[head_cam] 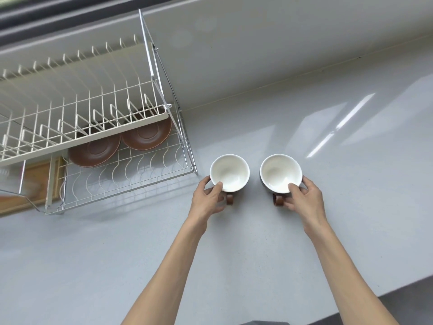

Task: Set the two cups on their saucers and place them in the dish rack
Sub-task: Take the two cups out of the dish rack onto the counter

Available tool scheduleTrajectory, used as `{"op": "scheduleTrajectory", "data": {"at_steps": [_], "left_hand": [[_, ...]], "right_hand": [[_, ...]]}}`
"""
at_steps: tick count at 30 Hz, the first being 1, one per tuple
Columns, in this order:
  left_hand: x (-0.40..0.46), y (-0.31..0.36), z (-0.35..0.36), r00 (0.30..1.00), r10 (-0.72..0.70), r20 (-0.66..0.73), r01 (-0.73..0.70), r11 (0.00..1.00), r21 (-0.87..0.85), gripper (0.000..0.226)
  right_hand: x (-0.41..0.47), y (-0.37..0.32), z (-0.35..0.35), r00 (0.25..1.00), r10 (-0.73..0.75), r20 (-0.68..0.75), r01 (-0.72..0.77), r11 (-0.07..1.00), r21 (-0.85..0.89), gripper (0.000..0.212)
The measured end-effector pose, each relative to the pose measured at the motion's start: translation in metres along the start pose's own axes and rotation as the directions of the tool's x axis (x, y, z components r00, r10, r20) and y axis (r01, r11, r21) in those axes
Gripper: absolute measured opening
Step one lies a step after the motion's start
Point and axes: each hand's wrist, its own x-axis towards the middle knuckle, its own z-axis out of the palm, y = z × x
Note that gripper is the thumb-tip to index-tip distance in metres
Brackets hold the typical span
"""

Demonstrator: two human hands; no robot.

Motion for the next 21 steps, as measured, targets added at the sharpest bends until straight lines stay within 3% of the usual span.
{"op": "scheduleTrajectory", "data": {"at_steps": [5, 10, 17, 21], "left_hand": [[-0.008, 0.002, -0.02, 0.999, 0.016, 0.041, -0.022, 0.987, 0.159, 0.047], [-0.02, 0.004, -0.043, 0.996, 0.066, 0.067, -0.083, 0.953, 0.29, 0.045], [-0.039, 0.006, -0.097, 0.986, 0.107, 0.124, -0.154, 0.866, 0.476, 0.045], [-0.049, 0.009, -0.141, 0.984, 0.099, 0.149, -0.172, 0.746, 0.643, 0.048]], "right_hand": [[-0.025, -0.016, -0.007, 0.992, -0.11, -0.067, 0.086, 0.953, -0.291, 0.049], [-0.05, -0.03, -0.001, 0.975, -0.217, -0.042, 0.147, 0.781, -0.607, 0.05], [-0.091, -0.046, 0.037, 0.927, -0.342, 0.157, 0.342, 0.594, -0.728, 0.044], [-0.113, -0.053, 0.072, 0.88, -0.326, 0.345, 0.469, 0.489, -0.735, 0.047]]}}
